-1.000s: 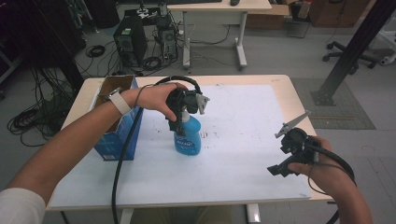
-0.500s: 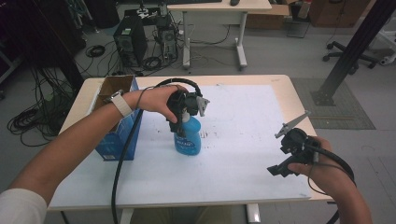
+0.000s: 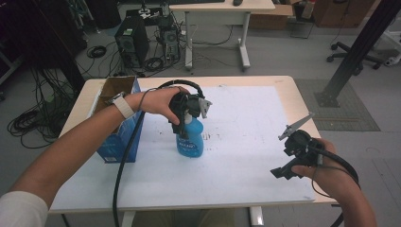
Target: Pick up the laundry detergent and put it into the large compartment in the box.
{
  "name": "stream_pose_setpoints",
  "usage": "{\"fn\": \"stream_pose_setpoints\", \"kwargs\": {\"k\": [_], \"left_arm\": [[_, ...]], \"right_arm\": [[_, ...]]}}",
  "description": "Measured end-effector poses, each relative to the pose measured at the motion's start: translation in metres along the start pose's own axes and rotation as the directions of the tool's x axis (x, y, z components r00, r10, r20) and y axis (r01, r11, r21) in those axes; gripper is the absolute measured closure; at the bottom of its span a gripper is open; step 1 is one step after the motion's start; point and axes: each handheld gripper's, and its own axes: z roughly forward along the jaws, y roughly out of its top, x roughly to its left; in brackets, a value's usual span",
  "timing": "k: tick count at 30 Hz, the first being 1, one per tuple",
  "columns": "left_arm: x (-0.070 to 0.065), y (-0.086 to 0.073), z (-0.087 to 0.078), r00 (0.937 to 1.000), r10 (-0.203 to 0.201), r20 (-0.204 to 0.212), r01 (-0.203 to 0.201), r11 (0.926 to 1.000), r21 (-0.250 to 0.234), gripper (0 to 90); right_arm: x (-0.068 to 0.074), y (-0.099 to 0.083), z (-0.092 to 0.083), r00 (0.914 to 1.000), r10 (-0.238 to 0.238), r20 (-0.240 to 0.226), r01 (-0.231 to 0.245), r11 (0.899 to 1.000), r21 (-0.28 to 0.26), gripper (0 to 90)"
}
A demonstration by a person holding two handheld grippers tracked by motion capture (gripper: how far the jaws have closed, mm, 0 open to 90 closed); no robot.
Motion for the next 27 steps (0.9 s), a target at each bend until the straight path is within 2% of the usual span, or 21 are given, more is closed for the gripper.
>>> {"fn": "stream_pose_setpoints", "kwargs": {"k": [17,27], "left_arm": [[-0.0009,-0.0009,-0.0028,1.0000,0.003,0.001,-0.003,0.9999,-0.010,36.1],[-0.0024,0.0013,-0.0030,0.9999,0.004,-0.015,-0.004,1.0000,0.009,36.9]], "right_arm": [[-0.0003,-0.0029,0.0005,1.0000,0.004,-0.001,-0.004,1.000,-0.003,10.9],[0.0003,-0.0030,0.0011,1.0000,0.003,-0.001,-0.003,1.000,-0.004,10.9]]}}
